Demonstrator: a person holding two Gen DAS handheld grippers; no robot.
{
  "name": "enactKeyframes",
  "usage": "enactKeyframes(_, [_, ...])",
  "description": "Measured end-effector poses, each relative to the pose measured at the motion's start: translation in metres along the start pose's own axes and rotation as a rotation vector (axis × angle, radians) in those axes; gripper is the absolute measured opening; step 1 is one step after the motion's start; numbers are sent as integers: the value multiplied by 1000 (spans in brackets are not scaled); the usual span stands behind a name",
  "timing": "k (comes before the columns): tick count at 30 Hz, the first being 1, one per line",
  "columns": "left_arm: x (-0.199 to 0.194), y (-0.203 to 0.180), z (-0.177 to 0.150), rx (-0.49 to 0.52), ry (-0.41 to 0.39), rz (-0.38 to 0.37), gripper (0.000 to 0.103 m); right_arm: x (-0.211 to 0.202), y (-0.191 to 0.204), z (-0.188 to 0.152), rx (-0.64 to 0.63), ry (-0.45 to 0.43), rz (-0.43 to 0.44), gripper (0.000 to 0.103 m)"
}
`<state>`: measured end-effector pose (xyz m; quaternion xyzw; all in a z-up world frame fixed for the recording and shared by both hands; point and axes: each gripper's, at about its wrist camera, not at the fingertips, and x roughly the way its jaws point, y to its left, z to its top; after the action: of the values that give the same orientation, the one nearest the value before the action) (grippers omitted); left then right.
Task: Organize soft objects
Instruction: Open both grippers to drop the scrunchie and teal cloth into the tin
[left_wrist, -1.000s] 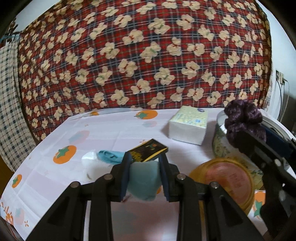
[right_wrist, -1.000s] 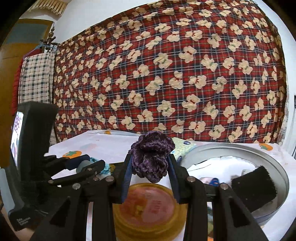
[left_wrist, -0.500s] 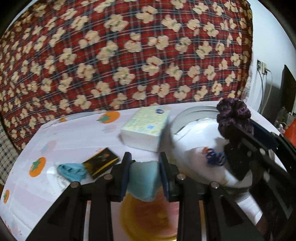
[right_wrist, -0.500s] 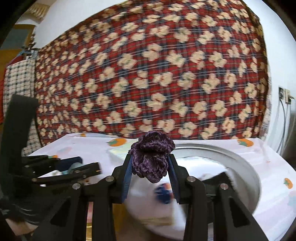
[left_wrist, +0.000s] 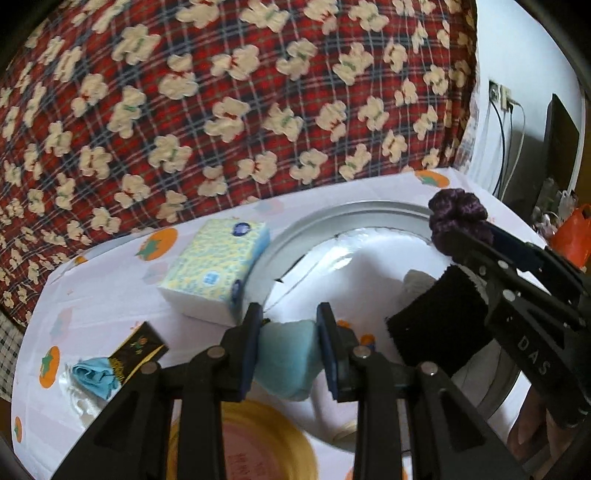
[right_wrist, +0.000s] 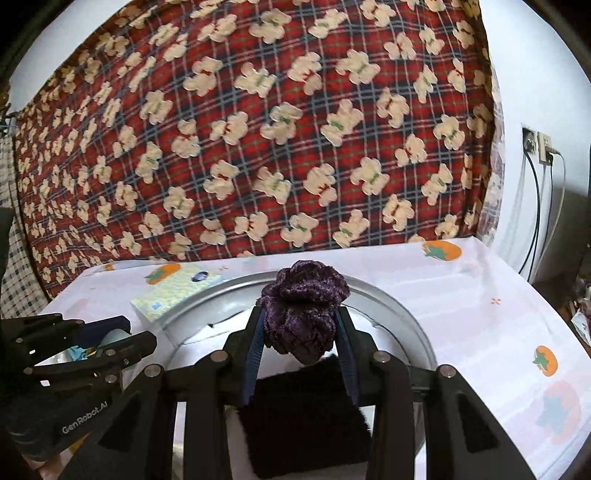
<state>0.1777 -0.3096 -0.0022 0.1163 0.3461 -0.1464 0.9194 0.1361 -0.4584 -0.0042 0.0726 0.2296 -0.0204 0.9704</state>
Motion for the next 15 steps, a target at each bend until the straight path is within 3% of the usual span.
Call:
enactKeyframes(10, [21,-18,10,0,79,-38,30,15,-26,-2,42,68,-15,41])
enactKeyframes(13, [28,-23,11,5,100,-44,37,18,-29,-3,49,84,-14,42])
enactKeyframes(15, [30,-26,12,16,105,-40,46,21,-30,-4,56,94,-10,49])
